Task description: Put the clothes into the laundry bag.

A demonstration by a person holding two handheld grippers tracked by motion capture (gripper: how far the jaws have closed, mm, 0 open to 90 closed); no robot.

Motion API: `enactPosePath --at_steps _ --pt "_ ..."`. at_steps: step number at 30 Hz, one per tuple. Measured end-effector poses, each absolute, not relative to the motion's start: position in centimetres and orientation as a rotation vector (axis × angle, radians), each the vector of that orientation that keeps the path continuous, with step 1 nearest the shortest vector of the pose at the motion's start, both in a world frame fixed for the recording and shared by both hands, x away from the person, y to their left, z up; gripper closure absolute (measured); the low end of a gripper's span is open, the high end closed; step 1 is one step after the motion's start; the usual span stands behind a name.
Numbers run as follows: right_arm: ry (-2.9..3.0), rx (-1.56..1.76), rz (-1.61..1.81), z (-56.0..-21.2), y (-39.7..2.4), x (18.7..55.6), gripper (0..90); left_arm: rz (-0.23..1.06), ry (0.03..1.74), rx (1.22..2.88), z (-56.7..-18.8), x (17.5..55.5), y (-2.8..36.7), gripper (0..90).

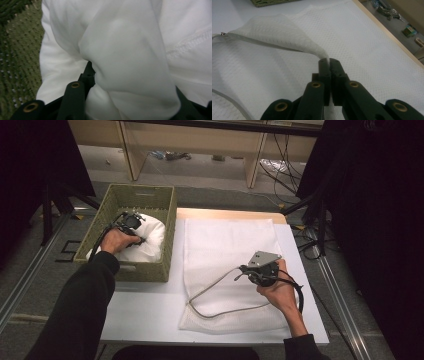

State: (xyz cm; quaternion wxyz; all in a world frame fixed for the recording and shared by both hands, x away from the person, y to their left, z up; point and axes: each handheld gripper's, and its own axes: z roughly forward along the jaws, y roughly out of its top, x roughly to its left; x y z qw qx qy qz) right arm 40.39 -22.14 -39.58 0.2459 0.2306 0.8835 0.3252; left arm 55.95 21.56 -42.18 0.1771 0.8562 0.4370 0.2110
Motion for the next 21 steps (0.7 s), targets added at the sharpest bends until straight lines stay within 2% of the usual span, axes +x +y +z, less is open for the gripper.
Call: enactPosePath --at_steps 1,3,5,6,7,8,9,10,11,12,13,14,16,19,21 --pt "2.410 0.629 0.884 -39.5 -22.2 40.4 89.7 0.670 1.255 2.401 -42.1 55.9 21.6 60.8" --pt "2.400 0.632 0.884 -39.6 -22.2 40.4 89.7 0.736 1.314 2.381 -41.9 56.0 21.6 60.1" --pt "2.406 0.645 0.884 -39.6 -22.2 40.4 89.7 0.575 1.368 2.303 -42.1 56.2 21.9 54.3" --pt "2.406 0.645 0.884 -39.6 -22.2 40.4 89.7 0.575 1.368 2.303 -42.1 56.2 21.9 47.2" --pt "2.414 0.627 0.879 -39.6 -22.2 40.5 89.7 0.496 1.381 2.261 -41.8 56.2 22.2 38.9" --pt "2.414 0.627 0.879 -39.6 -22.2 40.5 89.7 0.496 1.381 2.261 -41.8 56.2 22.2 33.4" --pt "2.412 0.629 0.879 -39.7 -22.2 40.5 89.7 0.372 1.376 2.203 -41.8 56.2 22.6 25.3" --pt "2.412 0.629 0.879 -39.7 -22.2 40.5 89.7 0.372 1.376 2.203 -41.8 56.2 22.6 17.5" --pt "2.413 0.629 0.878 -39.7 -22.2 40.5 89.7 0.253 1.357 2.187 -41.7 56.1 22.6 10.0" --pt "2.413 0.629 0.878 -39.7 -22.2 40.5 89.7 0.253 1.357 2.187 -41.7 56.1 22.6 5.6" --pt "2.413 0.630 0.878 -39.7 -22.1 40.5 89.7 0.235 1.332 2.203 -41.8 55.9 22.2 5.6" --pt "2.415 0.645 0.877 -39.7 -22.1 40.5 89.7 0.232 1.293 2.238 -42.0 55.8 21.7 0.0" --pt "2.417 0.623 0.875 -39.7 -22.1 40.6 89.7 0.241 1.273 2.264 -42.2 55.7 21.6 0.0" --pt "2.417 0.626 0.874 -39.7 -22.1 40.5 89.7 0.343 1.247 2.367 -43.0 55.7 21.4 0.0" --pt "2.417 0.624 0.873 -39.8 -22.2 40.5 89.7 0.444 1.344 2.376 -43.6 56.2 21.4 0.0"
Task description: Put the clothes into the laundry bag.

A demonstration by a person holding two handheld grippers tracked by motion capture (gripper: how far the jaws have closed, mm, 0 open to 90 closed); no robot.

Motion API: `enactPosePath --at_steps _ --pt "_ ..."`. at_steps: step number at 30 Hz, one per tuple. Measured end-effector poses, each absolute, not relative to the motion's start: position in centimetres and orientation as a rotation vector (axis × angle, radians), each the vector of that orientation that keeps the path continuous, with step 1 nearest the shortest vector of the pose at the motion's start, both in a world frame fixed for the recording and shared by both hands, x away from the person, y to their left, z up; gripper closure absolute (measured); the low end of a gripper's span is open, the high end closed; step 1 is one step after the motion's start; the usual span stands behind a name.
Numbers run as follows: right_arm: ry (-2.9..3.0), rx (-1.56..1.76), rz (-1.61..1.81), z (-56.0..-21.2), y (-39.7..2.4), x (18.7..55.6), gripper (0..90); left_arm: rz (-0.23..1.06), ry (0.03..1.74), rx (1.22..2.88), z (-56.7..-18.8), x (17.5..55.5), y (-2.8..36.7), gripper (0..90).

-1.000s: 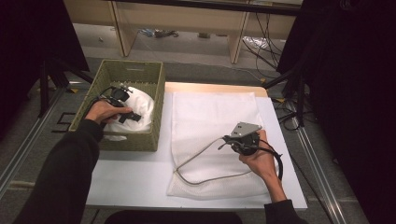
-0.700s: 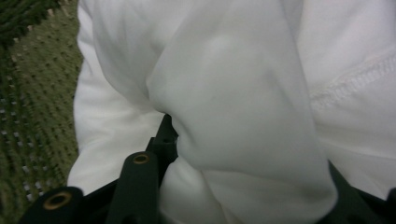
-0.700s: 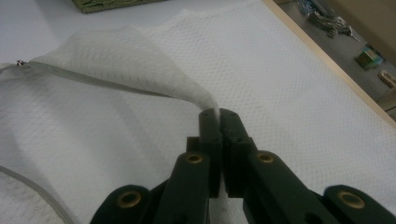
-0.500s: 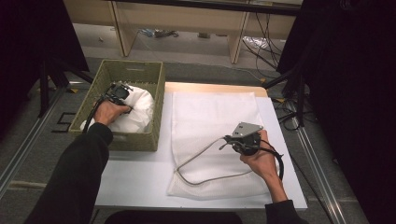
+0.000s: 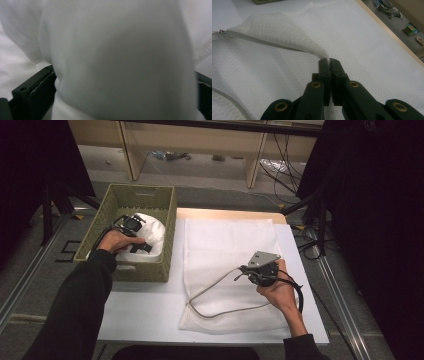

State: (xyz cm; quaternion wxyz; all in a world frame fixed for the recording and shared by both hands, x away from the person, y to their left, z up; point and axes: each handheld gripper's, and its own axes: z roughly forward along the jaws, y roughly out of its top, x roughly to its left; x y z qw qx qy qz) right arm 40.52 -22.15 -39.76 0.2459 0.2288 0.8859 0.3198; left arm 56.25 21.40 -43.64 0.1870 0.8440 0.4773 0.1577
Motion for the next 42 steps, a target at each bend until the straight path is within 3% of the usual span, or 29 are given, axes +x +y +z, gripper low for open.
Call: enactPosePath --at_steps 7,8,10,11,12,17,19,20,23,24,28,30,32,34,37,39,40,42 --pt "2.420 0.626 0.866 -39.9 -22.2 40.6 89.7 0.460 1.406 2.390 -44.8 57.0 20.8 0.0" --pt "2.420 0.645 0.867 -39.9 -22.1 40.4 89.7 0.432 1.388 2.401 -44.7 57.1 20.8 4.6" --pt "2.418 0.645 0.870 -39.9 -22.1 40.4 89.7 0.382 1.387 2.385 -44.5 56.9 20.7 25.5" --pt "2.418 0.645 0.870 -39.9 -22.1 40.4 89.7 0.374 1.377 2.386 -44.3 56.8 20.7 25.5" --pt "2.418 0.647 0.873 -39.9 -22.2 40.4 89.7 0.377 1.380 2.374 -43.9 56.9 21.2 39.0" --pt "2.414 0.646 0.872 -39.8 -22.2 40.4 89.7 0.508 1.369 2.381 -43.3 56.8 21.1 51.9" --pt "2.414 0.629 0.871 -39.8 -22.3 40.5 89.7 0.621 1.373 2.359 -43.4 56.7 20.8 52.5" --pt "2.414 0.630 0.870 -39.8 -22.3 40.5 89.7 0.575 1.399 2.343 -43.5 56.9 20.8 51.6" --pt "2.416 0.630 0.872 -39.9 -22.3 40.6 89.7 0.495 1.417 2.313 -43.5 57.0 21.1 36.1" --pt "2.416 0.634 0.873 -39.9 -22.3 40.6 89.7 0.461 1.400 2.315 -43.4 57.0 21.3 22.6" --pt "2.416 0.640 0.873 -39.9 -22.4 40.6 89.7 0.280 1.338 2.342 -43.7 56.5 21.2 11.2" --pt "2.414 0.638 0.872 -39.9 -22.4 40.7 89.6 0.294 1.291 2.381 -43.9 56.4 21.0 9.4" --pt "2.415 0.637 0.873 -39.9 -22.4 40.6 89.7 0.336 1.206 2.461 -44.5 56.0 20.7 0.0" --pt "2.416 0.641 0.871 -39.8 -22.5 40.6 89.7 0.425 1.162 2.565 -45.0 56.2 20.6 0.0" --pt "2.415 0.636 0.872 -39.9 -22.4 40.5 89.7 0.465 1.230 2.544 -45.4 56.5 20.3 1.2" --pt "2.413 0.636 0.874 -39.9 -22.5 40.6 89.6 0.504 1.262 2.528 -45.6 56.8 20.0 11.1" --pt "2.413 0.636 0.874 -39.9 -22.5 40.6 89.6 0.512 1.278 2.530 -45.4 56.8 20.0 11.1" --pt "2.409 0.636 0.878 -39.9 -22.6 40.6 89.6 0.499 1.280 2.529 -45.2 56.8 20.0 23.8"
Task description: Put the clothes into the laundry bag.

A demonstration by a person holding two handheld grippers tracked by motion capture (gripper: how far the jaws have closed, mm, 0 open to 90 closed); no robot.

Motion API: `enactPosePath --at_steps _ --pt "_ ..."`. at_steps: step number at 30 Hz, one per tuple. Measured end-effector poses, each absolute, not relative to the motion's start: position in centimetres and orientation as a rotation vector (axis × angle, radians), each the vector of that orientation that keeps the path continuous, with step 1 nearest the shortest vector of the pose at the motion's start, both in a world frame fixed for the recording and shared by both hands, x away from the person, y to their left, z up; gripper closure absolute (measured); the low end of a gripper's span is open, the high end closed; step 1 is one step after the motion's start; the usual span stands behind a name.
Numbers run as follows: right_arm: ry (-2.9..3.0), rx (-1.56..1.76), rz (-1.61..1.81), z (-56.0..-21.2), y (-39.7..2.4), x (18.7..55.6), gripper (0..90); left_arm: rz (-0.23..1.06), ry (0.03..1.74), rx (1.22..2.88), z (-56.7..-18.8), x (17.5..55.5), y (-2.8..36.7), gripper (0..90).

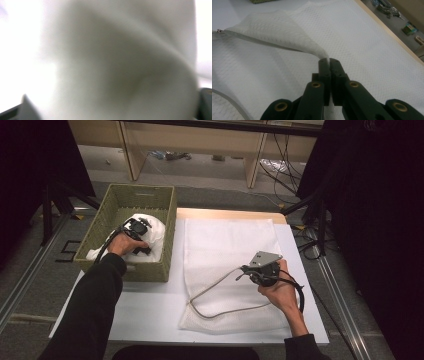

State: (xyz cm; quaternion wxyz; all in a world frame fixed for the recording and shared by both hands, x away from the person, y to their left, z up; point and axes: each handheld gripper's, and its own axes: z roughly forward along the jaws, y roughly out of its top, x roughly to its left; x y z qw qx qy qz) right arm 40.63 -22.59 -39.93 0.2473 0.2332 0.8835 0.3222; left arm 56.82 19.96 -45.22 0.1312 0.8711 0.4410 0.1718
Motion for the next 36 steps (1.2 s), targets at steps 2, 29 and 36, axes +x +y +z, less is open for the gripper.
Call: enactPosePath --at_steps 2,29,36 --pt "2.407 0.638 0.878 -39.9 -22.6 40.6 89.7 0.499 1.284 2.531 -45.1 56.7 19.9 30.2" --pt "2.408 0.668 0.877 -40.1 -22.8 40.6 89.6 0.599 1.526 2.347 -44.6 57.1 21.6 7.0" --pt "2.413 0.647 0.875 -40.1 -22.8 40.7 89.6 0.408 1.473 2.372 -45.3 57.5 22.0 4.4"
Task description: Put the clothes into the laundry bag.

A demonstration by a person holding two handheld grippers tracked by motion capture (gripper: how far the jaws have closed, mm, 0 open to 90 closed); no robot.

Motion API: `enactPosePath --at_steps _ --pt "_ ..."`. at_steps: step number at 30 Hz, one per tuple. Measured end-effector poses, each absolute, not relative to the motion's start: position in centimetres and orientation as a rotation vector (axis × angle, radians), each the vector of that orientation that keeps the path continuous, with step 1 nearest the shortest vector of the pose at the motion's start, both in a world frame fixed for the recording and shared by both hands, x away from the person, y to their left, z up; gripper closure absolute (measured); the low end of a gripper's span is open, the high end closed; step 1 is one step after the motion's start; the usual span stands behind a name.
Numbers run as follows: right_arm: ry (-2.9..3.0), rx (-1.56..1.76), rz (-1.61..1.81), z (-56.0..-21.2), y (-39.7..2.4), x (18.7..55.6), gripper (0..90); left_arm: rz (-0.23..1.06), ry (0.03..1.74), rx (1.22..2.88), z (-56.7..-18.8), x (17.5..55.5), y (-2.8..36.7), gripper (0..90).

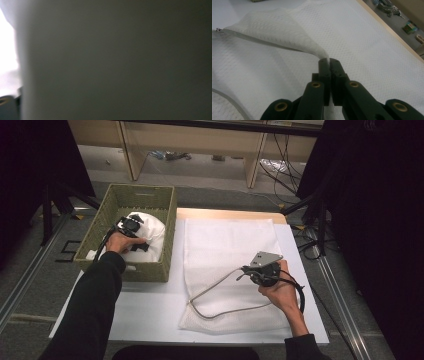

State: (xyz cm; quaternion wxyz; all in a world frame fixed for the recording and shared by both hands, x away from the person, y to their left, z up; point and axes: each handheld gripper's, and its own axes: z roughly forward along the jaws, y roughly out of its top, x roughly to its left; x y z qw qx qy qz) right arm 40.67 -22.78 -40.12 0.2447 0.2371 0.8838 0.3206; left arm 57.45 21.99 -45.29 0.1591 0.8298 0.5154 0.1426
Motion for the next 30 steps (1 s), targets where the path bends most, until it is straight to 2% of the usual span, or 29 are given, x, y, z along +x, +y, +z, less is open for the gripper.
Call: enactPosePath --at_steps 2,3,5,11,16,21,22,25,30 --pt "2.412 0.648 0.877 -40.1 -22.8 40.7 89.6 0.330 1.444 2.343 -45.6 57.3 21.8 14.0" --pt "2.412 0.648 0.877 -40.1 -22.8 40.7 89.6 0.312 1.433 2.342 -45.7 57.2 21.6 14.0" --pt "2.405 0.660 0.878 -40.1 -22.8 40.6 89.7 0.321 1.420 2.372 -45.8 57.3 21.4 15.5" --pt "2.409 0.657 0.878 -40.1 -22.8 40.6 89.6 0.343 1.424 2.339 -45.2 57.0 22.0 42.5" --pt "2.413 0.661 0.873 -40.0 -22.9 40.5 89.6 0.340 1.442 2.260 -44.8 56.7 22.9 58.2" --pt "2.411 0.651 0.884 -40.0 -23.0 40.7 89.6 0.326 1.454 2.175 -44.5 56.5 23.6 65.1" --pt "2.413 0.653 0.883 -40.0 -23.0 40.7 89.6 0.309 1.505 2.107 -44.4 56.3 23.5 65.1" --pt "2.408 0.653 0.883 -40.0 -23.0 40.7 89.6 0.328 1.471 2.095 -43.7 56.5 23.8 66.1" --pt "2.407 0.664 0.884 -40.0 -23.2 40.7 89.6 0.370 1.478 1.949 -42.0 56.3 24.2 66.6"
